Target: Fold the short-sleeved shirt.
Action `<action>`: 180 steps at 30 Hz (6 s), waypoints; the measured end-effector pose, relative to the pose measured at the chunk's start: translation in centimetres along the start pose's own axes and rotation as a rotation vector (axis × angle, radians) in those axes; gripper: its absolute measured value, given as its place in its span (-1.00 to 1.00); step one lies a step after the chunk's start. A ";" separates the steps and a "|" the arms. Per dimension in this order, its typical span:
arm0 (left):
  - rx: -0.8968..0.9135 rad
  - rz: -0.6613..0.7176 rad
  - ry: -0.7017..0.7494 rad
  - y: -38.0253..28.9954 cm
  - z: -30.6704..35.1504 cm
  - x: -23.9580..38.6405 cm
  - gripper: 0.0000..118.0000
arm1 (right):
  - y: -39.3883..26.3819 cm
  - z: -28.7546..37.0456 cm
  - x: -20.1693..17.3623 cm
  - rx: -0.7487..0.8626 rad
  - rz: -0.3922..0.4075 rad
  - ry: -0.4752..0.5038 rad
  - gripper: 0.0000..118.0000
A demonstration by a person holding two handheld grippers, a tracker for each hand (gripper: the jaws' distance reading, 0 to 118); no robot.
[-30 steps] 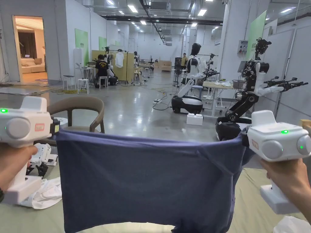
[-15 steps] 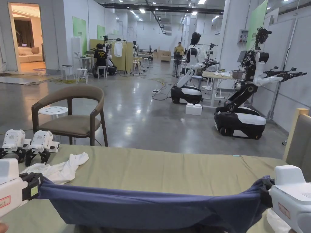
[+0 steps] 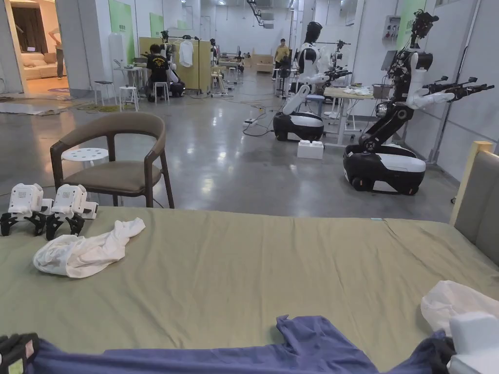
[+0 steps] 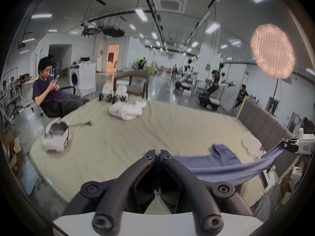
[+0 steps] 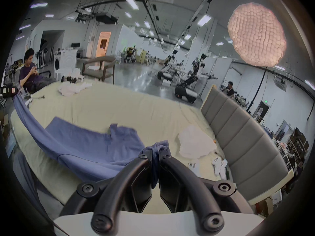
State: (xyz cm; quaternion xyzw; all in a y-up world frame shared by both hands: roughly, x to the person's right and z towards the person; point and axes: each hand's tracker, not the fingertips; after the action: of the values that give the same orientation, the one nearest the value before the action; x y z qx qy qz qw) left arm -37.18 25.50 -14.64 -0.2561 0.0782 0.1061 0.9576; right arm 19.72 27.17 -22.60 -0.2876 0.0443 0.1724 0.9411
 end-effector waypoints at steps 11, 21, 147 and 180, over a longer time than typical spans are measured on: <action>-0.443 -0.031 0.069 -11.5 -7.5 0.3 -1.00 | -11.6 -7.7 -3.2 -0.350 -0.069 0.090 -0.92; -0.506 -0.004 0.111 -14.3 -10.8 -0.5 -0.63 | -13.8 -10.1 -3.4 -0.382 -0.138 0.072 -0.07; 0.298 -0.167 -0.004 30.6 -10.8 8.3 -1.00 | 29.0 -7.5 9.7 0.451 -0.233 -0.063 -0.95; 0.229 -0.213 0.069 27.1 -21.6 8.7 -1.00 | 28.5 -18.2 6.9 0.360 -0.147 -0.057 -0.95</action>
State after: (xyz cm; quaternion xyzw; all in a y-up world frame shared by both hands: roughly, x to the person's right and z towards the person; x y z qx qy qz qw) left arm -37.39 38.96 -47.74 -0.1558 0.0951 -0.0147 0.9831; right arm 16.49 41.21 -53.96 -0.1121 0.0264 0.1005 0.9882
